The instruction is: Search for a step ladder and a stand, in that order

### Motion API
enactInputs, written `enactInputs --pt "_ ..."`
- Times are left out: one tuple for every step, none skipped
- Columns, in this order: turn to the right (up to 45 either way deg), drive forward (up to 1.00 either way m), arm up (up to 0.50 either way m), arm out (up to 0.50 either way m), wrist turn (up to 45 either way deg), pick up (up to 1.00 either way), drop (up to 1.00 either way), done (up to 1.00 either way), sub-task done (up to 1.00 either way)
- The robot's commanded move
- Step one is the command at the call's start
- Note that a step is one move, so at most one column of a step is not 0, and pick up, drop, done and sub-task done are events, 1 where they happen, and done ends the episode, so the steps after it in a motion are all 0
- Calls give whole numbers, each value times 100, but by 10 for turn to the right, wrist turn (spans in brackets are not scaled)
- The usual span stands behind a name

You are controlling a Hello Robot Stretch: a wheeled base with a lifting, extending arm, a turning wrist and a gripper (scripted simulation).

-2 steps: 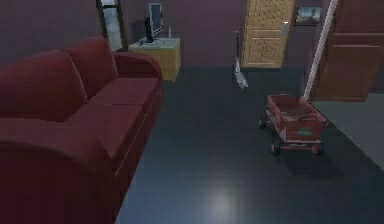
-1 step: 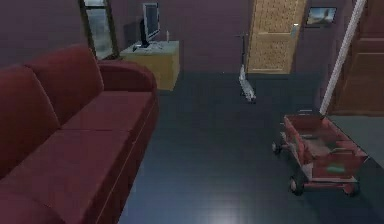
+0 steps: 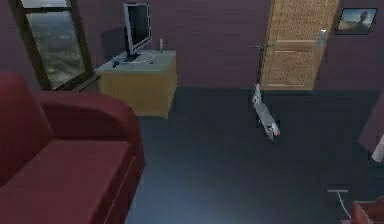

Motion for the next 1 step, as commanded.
enactInputs --pt "30 0 0 0 0 0 0 0 0"
